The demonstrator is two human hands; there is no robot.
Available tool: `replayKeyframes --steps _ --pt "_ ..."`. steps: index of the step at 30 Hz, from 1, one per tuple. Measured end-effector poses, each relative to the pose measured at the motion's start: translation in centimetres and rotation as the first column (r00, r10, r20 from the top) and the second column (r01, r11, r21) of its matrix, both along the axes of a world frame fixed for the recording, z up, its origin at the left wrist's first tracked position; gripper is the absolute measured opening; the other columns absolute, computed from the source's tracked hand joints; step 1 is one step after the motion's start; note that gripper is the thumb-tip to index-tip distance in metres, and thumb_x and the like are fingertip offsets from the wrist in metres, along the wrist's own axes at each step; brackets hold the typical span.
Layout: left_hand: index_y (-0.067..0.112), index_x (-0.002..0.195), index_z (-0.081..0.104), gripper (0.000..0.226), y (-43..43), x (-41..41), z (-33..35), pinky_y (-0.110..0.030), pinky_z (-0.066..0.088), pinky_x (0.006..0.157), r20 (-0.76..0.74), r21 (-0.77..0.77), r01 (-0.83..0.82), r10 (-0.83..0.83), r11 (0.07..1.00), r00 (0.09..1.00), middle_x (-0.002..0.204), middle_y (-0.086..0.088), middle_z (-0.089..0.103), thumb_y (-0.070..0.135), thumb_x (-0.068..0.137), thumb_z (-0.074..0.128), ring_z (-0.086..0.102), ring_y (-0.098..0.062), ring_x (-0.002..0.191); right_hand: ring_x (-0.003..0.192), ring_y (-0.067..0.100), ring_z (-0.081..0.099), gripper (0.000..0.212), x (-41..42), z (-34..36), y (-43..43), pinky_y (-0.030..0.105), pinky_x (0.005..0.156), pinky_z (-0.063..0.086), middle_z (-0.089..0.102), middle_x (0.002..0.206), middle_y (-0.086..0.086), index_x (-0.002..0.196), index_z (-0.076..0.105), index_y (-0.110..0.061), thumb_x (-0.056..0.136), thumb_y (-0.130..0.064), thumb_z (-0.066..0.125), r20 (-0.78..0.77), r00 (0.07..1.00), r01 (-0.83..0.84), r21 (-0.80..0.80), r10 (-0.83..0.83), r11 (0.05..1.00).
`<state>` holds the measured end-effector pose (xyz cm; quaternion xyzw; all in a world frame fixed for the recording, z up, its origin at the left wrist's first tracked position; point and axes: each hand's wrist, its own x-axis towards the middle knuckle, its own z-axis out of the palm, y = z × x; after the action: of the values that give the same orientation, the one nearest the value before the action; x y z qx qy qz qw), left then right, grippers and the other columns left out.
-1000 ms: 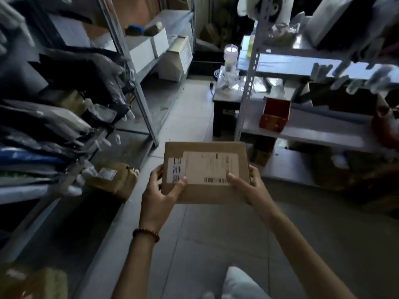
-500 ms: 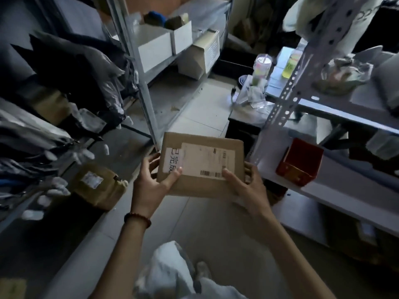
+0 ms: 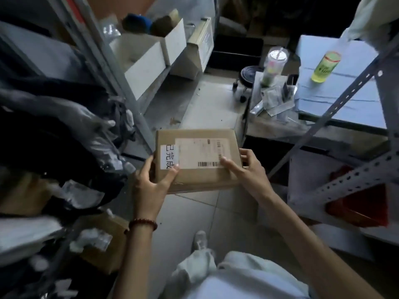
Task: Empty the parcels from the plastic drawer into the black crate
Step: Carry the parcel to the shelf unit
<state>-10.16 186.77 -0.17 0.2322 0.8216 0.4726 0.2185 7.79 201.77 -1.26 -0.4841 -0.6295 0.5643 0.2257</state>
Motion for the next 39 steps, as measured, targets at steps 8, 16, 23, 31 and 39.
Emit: replayKeyframes --steps 8,16,23,31,39 --pt "0.027 0.131 0.053 0.058 16.7 -7.4 -0.7 -0.02 0.044 0.084 0.033 -0.013 0.166 -0.166 0.986 0.986 0.121 0.002 0.05 0.041 0.078 0.074 0.053 -0.009 0.105 0.096 0.0 0.06 0.051 -5.3 -0.5 12.3 0.014 0.075 0.05 0.06 0.107 -0.015 0.118 0.052 -0.027 0.077 -0.042 0.076 0.006 0.975 0.222 0.029 -0.223 0.974" --pt "0.029 0.133 0.05 0.061 34.6 -13.9 -0.5 -0.021 0.04 0.086 -0.003 -0.051 0.243 -0.243 0.969 0.97 0.115 0.006 0.042 0.045 0.078 0.071 0.047 -0.005 0.098 0.092 -0.012 0.054 0.054 -11.1 -1.6 29.2 0.011 0.072 0.045 0.061 0.107 -0.014 0.119 0.053 -0.028 0.074 -0.047 0.075 -0.023 0.953 0.301 -0.008 -0.301 0.954" --pt "0.027 0.142 0.04 0.07 47.2 -19.5 0.5 -0.029 0.041 0.09 0.011 -0.102 0.267 -0.267 0.958 0.964 0.127 0.004 0.04 0.046 0.081 0.067 0.042 -0.009 0.112 0.104 -0.001 0.056 0.061 -16.1 0.4 42.4 0.024 0.087 0.051 0.058 0.117 -0.013 0.125 0.05 -0.029 0.073 -0.053 0.072 -0.04 0.967 0.253 0.061 -0.251 0.966" --pt "0.036 0.143 0.036 0.069 62.4 -26.3 -1.6 -0.033 0.049 0.094 0.019 -0.217 0.42 -0.426 0.881 0.905 0.126 0.009 0.053 0.051 0.082 0.064 0.05 -0.004 0.105 0.108 0.003 0.055 0.069 -21.7 -2.3 56.8 0.025 0.092 0.047 0.056 0.12 -0.014 0.128 0.048 -0.031 0.069 -0.06 0.069 0.041 0.965 0.26 0.017 -0.261 0.965" --pt "0.037 0.143 0.036 0.066 78.7 -33.6 -0.6 -0.027 0.043 0.094 0.074 -0.183 0.515 -0.51 0.838 0.857 0.119 0.014 0.054 0.042 0.085 0.066 0.05 -0.004 0.104 0.093 -0.017 0.05 0.048 -28.3 -2.1 70.6 0.005 0.069 0.042 0.052 0.103 -0.028 0.116 0.047 -0.035 0.078 -0.044 0.074 0.018 0.935 0.354 -0.016 -0.353 0.935"
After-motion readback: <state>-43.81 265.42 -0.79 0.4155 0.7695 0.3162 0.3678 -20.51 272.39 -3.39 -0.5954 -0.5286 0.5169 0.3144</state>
